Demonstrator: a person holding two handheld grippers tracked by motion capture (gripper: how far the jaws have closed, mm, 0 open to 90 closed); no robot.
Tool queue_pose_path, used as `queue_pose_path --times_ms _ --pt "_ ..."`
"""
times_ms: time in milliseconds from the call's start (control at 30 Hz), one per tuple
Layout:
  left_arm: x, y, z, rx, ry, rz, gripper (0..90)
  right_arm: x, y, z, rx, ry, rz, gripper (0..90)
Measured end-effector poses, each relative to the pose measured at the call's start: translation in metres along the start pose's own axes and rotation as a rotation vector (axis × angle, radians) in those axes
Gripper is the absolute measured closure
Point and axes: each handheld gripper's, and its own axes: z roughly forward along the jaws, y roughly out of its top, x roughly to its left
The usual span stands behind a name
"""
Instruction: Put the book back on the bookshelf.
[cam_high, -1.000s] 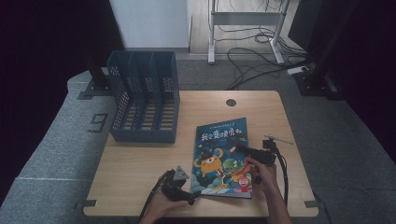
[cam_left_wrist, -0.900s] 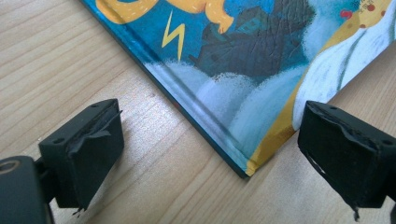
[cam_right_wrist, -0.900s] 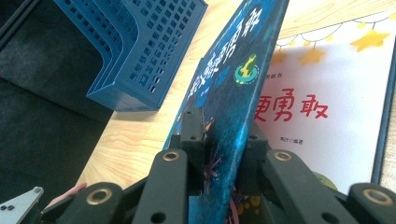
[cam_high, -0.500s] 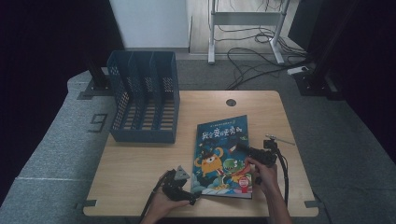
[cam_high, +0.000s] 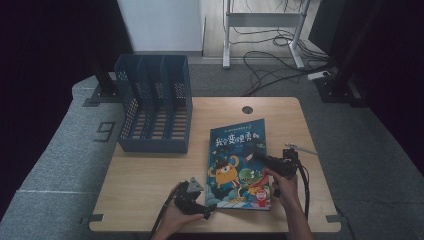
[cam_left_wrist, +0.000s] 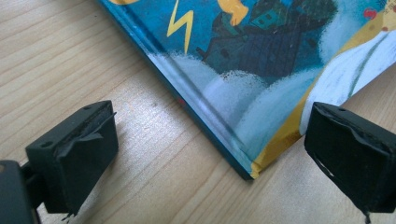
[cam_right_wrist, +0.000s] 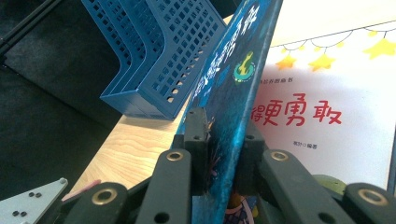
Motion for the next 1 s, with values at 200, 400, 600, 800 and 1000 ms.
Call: queue_pose_path --times_ms 200,400,600,800,1000 --pt "0.000 0.000 0.001 -0.006 0.004 -0.008 2.6 0.003 0.001 -0.002 -0.013 0.004 -0.017 78.1" --pt "0.001 0.000 0.002 -0.014 0.005 -0.012 1.9 0.007 0.002 -0.004 -0.027 0.008 -0.025 78.7" --pt "0.002 0.001 0.003 -0.022 0.011 -0.010 2.0 0.008 0.003 -0.005 -0.039 0.013 -0.046 78.9" --pt "0.001 0.001 0.003 -0.035 0.025 -0.006 2.6 0.018 0.004 -0.009 -0.067 0.029 -0.098 79.4" --pt "0.001 0.002 0.004 -0.040 0.034 -0.007 2.6 0.027 0.006 -0.013 -0.083 0.049 -0.148 80.0"
